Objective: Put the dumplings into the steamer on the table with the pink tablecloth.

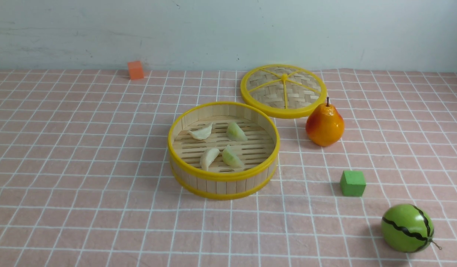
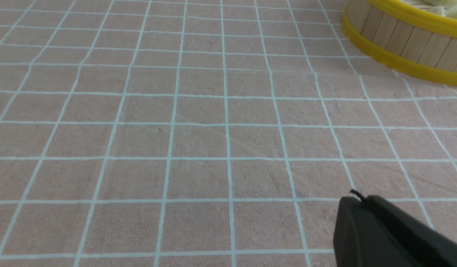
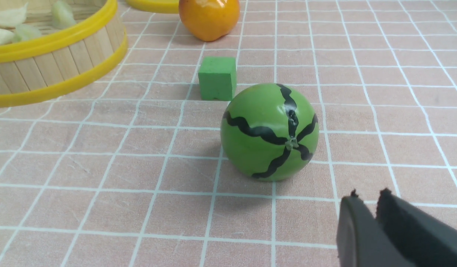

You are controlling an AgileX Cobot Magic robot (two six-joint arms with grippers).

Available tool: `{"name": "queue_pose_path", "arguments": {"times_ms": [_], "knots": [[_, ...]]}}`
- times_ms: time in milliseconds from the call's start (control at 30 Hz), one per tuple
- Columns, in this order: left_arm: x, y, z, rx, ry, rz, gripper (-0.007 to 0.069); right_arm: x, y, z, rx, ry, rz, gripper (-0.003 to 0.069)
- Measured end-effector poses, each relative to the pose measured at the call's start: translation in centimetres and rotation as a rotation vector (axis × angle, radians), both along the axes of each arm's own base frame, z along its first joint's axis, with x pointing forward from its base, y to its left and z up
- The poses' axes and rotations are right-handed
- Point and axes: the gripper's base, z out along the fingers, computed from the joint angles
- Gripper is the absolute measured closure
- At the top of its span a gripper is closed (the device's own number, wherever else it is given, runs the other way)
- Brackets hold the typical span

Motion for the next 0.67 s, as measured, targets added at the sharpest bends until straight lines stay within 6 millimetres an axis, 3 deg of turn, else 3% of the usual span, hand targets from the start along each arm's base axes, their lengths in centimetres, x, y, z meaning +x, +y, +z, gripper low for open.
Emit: {"name": "queue_pose_path", "arguments": {"times_ms": [667], "knots": [[0.0, 0.0, 0.0, 0.0, 0.0, 0.0, 0.0637, 0.0, 0.0, 0.0, 0.0, 0.0, 0.0, 0.0545]]}}
